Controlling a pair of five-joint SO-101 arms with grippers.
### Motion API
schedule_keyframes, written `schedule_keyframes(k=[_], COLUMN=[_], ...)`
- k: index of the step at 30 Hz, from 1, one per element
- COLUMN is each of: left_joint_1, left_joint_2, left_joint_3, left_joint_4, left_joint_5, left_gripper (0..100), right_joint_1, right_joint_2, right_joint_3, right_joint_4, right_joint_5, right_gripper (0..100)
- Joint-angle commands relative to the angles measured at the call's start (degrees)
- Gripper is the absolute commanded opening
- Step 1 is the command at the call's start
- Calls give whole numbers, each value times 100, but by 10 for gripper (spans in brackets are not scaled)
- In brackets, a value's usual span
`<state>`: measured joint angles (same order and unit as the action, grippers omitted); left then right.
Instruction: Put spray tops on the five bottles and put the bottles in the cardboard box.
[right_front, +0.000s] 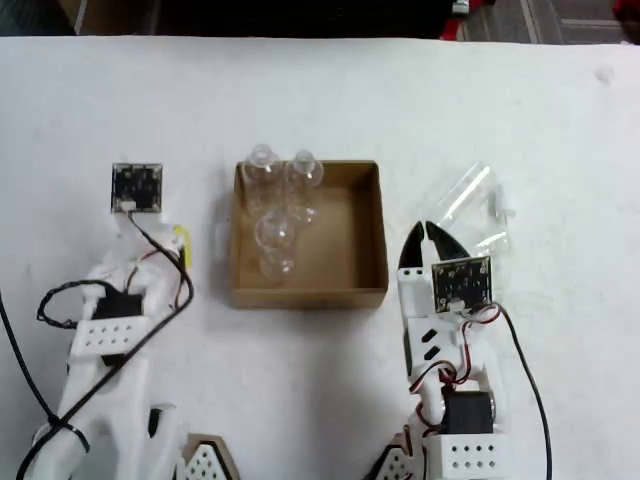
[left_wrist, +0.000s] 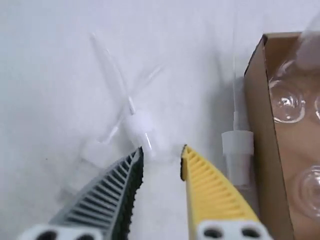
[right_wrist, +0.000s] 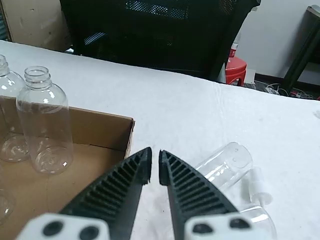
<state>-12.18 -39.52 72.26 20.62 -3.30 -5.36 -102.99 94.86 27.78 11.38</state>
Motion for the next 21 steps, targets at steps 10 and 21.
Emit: schedule_keyframes(k=[10,21], left_joint_1=[4,4], left_joint_2=[-66,-75], left_joint_3=[9,-105], left_joint_4=[-273,-237], left_joint_5=[35,70], left_gripper=[122,122], right_joint_1=[-48,-198], right_joint_2=[-31,-22], right_joint_3=[-79,-18], right_joint_4=[-145,-145], right_joint_5=[79,79], right_gripper=[18,18])
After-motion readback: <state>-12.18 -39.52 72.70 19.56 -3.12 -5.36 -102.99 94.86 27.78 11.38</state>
